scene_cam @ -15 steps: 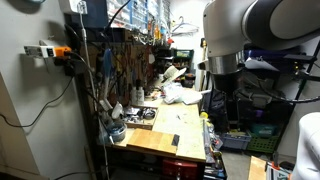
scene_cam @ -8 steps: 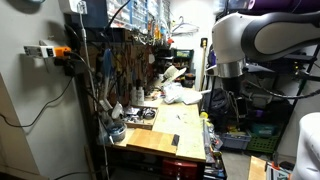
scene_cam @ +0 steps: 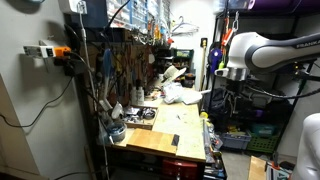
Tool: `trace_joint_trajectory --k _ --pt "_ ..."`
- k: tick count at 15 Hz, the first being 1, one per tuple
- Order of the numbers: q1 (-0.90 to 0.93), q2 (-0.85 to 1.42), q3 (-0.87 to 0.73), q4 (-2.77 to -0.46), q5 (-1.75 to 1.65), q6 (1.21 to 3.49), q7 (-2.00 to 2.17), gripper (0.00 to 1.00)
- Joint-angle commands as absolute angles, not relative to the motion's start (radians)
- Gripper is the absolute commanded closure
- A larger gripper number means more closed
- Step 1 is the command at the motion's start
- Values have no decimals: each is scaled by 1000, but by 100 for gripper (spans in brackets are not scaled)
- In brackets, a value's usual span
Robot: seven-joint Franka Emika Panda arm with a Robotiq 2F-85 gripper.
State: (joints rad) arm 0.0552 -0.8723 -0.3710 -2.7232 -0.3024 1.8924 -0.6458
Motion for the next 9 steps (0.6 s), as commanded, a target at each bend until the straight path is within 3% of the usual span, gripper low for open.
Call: trace_joint_trajectory --k 1,3,4,9 --pt "11 -791 -520 -2749 -256 2066 -786 0" --pt "-5 -695 -578 -2742 -227 2147 -840 0" --pt "-33 -773 -495 -2747 -225 2085 -812 0" --pt "-47 -683 -527 -2746 -200 2144 -848 0"
